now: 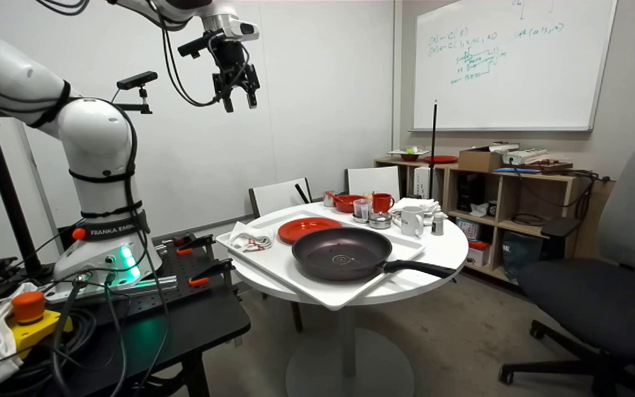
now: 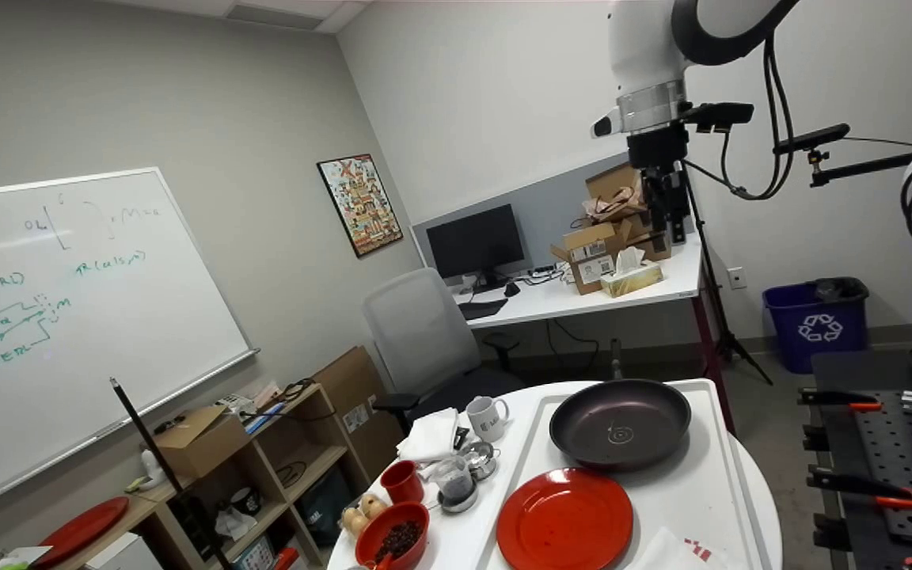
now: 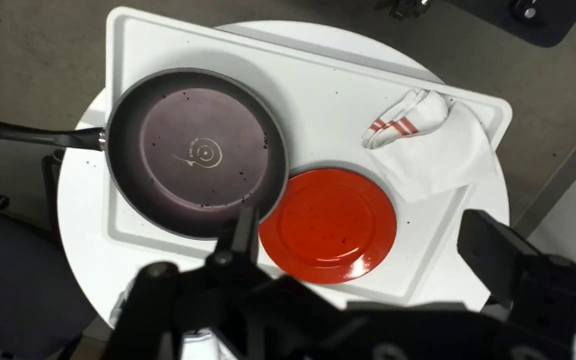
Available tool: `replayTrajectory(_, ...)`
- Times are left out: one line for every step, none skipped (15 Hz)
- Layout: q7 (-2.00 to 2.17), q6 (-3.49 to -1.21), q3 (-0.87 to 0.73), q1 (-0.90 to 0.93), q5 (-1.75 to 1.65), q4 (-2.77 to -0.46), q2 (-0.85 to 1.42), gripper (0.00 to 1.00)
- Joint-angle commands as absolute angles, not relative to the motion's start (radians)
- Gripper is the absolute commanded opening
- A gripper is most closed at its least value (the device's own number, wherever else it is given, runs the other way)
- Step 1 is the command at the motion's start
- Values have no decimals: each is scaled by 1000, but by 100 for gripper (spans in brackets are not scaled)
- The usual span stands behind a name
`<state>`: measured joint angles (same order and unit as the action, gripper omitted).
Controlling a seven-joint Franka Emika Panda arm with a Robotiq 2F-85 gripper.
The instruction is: Use the left towel to wipe the pan
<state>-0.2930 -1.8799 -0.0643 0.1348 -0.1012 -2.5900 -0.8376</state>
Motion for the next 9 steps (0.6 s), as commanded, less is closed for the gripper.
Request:
replayTrajectory(-354, -1859, -27, 189, -96, -2486, -674, 100)
replayTrajectory(-374, -1861, -21, 203, -97, -2468, -638, 100)
replayTrajectory(-399, -1872, -14, 215, -102, -2455, -605, 100)
replayTrajectory(-431, -1874, -12, 228, -102, -2439, -571, 100)
replayTrajectory(-466, -1880, -11, 241, -99, -2424, -534, 100)
replayTrajectory(-500, -1885, -10, 249, -99, -2410, -502, 100)
replayTrajectory(-543, -1884, -10, 260, -96, -2396, -468, 100)
replayTrajectory(-583, -1889, -9, 270, -93, -2382, -435, 100)
replayTrajectory(-618, -1890, -6, 275, -95, -2369, -406, 100)
